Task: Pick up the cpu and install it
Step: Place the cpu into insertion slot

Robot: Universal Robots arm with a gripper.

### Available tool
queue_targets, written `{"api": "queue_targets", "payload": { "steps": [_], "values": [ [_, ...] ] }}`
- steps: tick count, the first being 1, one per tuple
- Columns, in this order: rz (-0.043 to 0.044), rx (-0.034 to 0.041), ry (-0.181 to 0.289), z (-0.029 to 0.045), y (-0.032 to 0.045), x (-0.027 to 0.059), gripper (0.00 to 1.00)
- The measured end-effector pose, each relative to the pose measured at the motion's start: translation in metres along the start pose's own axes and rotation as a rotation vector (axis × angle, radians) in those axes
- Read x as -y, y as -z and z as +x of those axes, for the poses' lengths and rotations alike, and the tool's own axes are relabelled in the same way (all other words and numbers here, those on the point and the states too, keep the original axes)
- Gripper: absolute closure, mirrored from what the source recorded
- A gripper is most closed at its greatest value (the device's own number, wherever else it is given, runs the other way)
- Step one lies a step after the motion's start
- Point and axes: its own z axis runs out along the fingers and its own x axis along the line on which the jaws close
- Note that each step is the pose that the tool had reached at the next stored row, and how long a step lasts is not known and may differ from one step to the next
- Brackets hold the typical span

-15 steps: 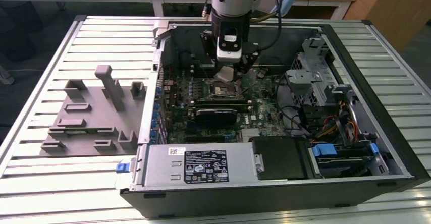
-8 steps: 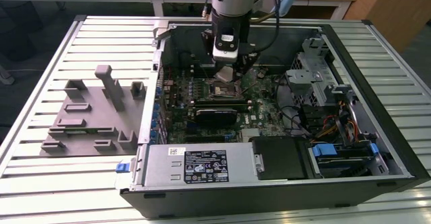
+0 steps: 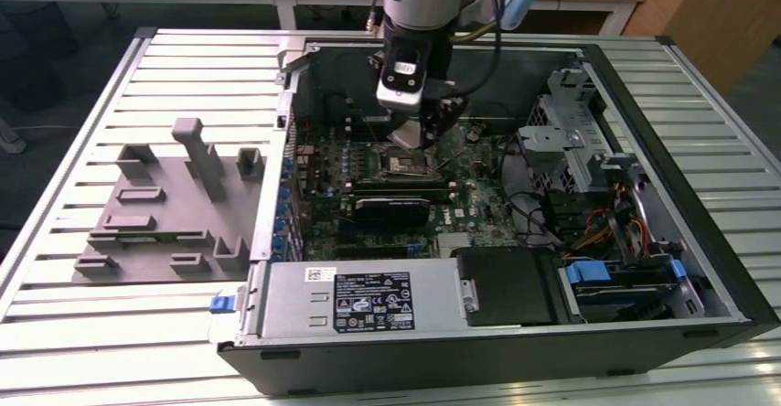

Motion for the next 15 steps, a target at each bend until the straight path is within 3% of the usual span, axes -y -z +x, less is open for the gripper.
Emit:
{"api": "queue_targets", "payload": {
  "steps": [15],
  "values": [
    [0.0056,0.009,-0.234,0.0,-0.0008,0.0,0.46]
  ]
}}
